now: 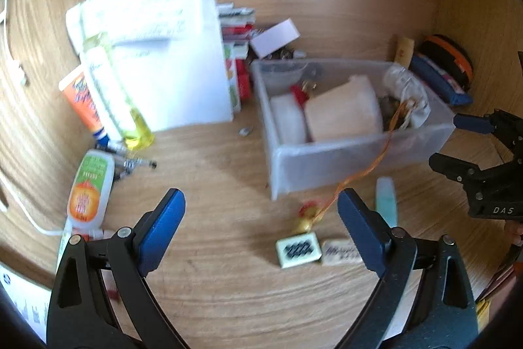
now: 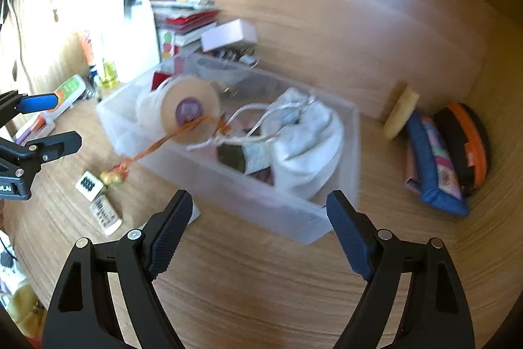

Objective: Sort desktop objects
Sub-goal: 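Grasp the white-and-green square block with the left tool while the right tool grasps the teal tube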

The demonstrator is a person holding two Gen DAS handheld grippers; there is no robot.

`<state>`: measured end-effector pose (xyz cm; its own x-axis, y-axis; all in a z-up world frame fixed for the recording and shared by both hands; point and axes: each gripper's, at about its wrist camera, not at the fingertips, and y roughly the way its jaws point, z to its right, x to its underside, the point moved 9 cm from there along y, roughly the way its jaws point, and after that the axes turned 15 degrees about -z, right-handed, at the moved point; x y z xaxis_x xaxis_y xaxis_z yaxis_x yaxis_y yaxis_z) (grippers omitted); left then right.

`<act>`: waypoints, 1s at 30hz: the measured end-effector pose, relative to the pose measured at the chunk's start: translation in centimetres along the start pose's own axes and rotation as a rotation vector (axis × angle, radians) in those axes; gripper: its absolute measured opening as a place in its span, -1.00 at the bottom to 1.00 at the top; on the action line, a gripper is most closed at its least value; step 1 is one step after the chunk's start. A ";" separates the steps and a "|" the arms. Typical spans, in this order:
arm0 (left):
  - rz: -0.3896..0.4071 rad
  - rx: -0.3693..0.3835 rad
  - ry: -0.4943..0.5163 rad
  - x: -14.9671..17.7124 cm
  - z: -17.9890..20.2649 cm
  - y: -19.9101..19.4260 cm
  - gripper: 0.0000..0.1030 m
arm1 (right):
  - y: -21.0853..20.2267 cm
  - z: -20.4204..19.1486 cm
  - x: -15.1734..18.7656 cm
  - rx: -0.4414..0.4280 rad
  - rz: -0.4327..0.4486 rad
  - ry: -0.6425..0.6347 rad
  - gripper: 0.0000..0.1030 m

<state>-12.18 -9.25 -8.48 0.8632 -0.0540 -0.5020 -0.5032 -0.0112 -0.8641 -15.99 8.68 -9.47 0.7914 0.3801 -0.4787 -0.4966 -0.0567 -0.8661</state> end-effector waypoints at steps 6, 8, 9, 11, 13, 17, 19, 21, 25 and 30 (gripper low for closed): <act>-0.062 0.014 -0.018 2.1 -0.9 1.3 0.85 | 1.2 -2.7 1.0 -0.013 -0.018 -0.084 0.77; -0.072 0.016 -0.016 2.7 -0.9 1.5 0.85 | 1.6 -3.8 1.4 -0.036 -0.030 -0.112 0.77; -0.076 0.011 -0.014 3.0 -1.0 1.6 0.85 | 2.1 -4.4 1.7 -0.057 -0.045 -0.129 0.77; -0.085 -0.001 -0.011 3.6 -1.2 1.9 0.85 | 2.9 -5.3 2.1 -0.088 -0.076 -0.148 0.77; -0.100 -0.006 -0.008 4.1 -1.3 2.2 0.85 | 3.7 -5.7 2.4 -0.104 -0.101 -0.147 0.76; -0.128 -0.012 0.013 5.1 -1.0 2.9 0.85 | 5.3 -6.2 2.3 -0.155 -0.156 -0.101 0.76; -0.138 -0.025 0.017 5.3 -0.9 3.2 0.85 | 5.9 -6.7 2.1 -0.194 -0.176 -0.065 0.76; -0.152 -0.023 0.004 5.2 -0.7 3.6 0.85 | 6.3 -7.0 1.9 -0.197 -0.184 -0.054 0.76; -0.184 0.034 0.027 5.0 0.7 4.4 0.85 | 6.9 -7.4 1.9 -0.199 -0.195 -0.053 0.73; -0.178 0.024 0.082 4.8 2.2 5.0 0.85 | 6.8 -7.3 2.5 -0.189 -0.194 -0.075 0.67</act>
<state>-10.50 -7.32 -15.28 0.9316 -0.1343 -0.3377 -0.3413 -0.0040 -0.9399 -14.74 2.57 -17.59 0.8330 0.4679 -0.2951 -0.2572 -0.1447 -0.9555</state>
